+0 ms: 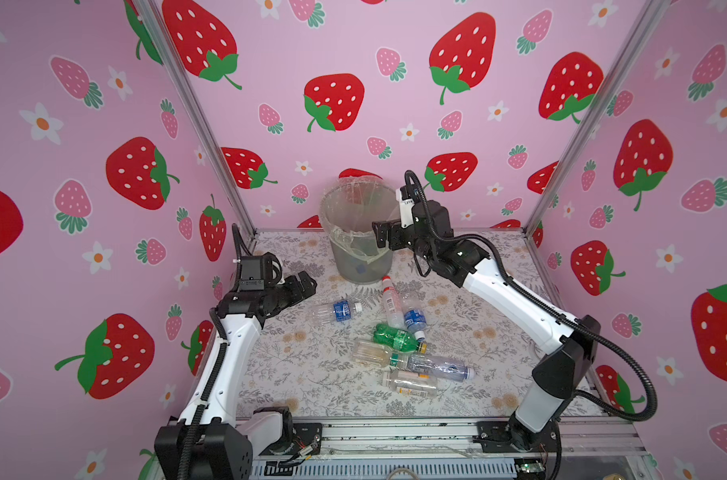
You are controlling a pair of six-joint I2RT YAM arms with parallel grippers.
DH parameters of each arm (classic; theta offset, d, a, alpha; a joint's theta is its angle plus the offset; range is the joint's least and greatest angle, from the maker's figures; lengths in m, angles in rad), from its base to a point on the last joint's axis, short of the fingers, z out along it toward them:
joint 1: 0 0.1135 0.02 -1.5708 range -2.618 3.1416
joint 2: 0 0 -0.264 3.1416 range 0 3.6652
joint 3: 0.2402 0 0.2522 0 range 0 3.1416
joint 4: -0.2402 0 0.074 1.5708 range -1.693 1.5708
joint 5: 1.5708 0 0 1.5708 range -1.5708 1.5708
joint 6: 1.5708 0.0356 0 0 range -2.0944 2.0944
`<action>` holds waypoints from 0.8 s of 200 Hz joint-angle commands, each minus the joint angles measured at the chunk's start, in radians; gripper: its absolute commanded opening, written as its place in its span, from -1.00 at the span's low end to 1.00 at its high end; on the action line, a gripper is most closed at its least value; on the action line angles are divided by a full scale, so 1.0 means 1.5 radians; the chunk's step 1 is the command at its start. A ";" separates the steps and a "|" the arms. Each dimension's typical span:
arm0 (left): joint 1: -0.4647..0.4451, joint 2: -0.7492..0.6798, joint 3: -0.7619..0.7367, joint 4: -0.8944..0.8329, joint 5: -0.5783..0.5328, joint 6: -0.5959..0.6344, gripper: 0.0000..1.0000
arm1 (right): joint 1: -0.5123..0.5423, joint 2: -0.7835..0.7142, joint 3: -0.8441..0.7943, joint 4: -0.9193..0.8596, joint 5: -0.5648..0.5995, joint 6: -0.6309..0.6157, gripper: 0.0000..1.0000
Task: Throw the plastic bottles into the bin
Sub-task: 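Draw the right gripper back over the remaining bottles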
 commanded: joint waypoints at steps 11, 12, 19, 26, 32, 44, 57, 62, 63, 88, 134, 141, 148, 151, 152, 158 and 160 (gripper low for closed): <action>0.004 -0.005 -0.005 -0.002 0.011 -0.001 0.98 | 0.001 -0.075 -0.067 0.042 -0.001 0.019 0.99; 0.005 -0.005 -0.005 -0.002 0.011 -0.001 0.98 | 0.001 -0.076 -0.068 0.042 -0.001 0.020 0.99; 0.004 -0.004 -0.004 -0.002 0.010 0.001 0.98 | 0.000 -0.087 -0.087 0.044 -0.002 0.023 0.99; 0.005 -0.004 -0.005 -0.003 0.009 0.004 0.98 | 0.000 -0.098 -0.106 0.048 -0.003 0.027 0.99; 0.005 -0.004 -0.004 -0.003 0.009 0.006 0.98 | 0.001 -0.107 -0.120 0.049 -0.003 0.030 0.99; 0.004 -0.005 -0.003 -0.002 0.008 0.014 0.98 | 0.000 -0.127 -0.154 0.055 -0.005 0.037 0.99; 0.005 -0.008 -0.004 -0.002 0.000 0.026 0.98 | 0.001 -0.151 -0.189 0.059 -0.004 0.043 0.99; 0.004 -0.009 -0.005 -0.001 0.000 0.031 0.98 | -0.001 -0.159 -0.202 0.060 -0.003 0.044 0.99; 0.005 -0.010 -0.005 -0.001 0.000 0.032 0.98 | 0.000 -0.161 -0.204 0.059 -0.003 0.045 0.99; 0.006 -0.017 -0.012 0.009 0.002 0.050 0.98 | 0.000 -0.202 -0.254 0.054 0.000 0.048 0.99; 0.004 -0.025 -0.037 0.045 0.011 0.078 0.98 | -0.001 -0.294 -0.360 0.048 0.015 0.067 0.99; 0.004 -0.024 -0.040 0.051 0.014 0.082 0.98 | 0.000 -0.310 -0.376 0.047 0.015 0.075 0.99; 0.005 -0.024 -0.044 0.056 0.015 0.085 0.98 | 0.000 -0.326 -0.394 0.048 0.014 0.082 0.99; 0.004 -0.024 -0.045 0.058 0.016 0.088 0.98 | 0.000 -0.331 -0.401 0.049 0.014 0.086 0.99; 0.004 -0.024 -0.045 0.059 0.016 0.088 0.98 | -0.001 -0.336 -0.406 0.049 0.013 0.087 0.99; 0.002 -0.023 -0.048 0.063 0.016 0.093 0.98 | 0.000 -0.349 -0.422 0.050 0.014 0.095 0.99; 0.002 -0.022 -0.049 0.063 0.016 0.094 0.98 | 0.000 -0.350 -0.424 0.050 0.014 0.096 0.99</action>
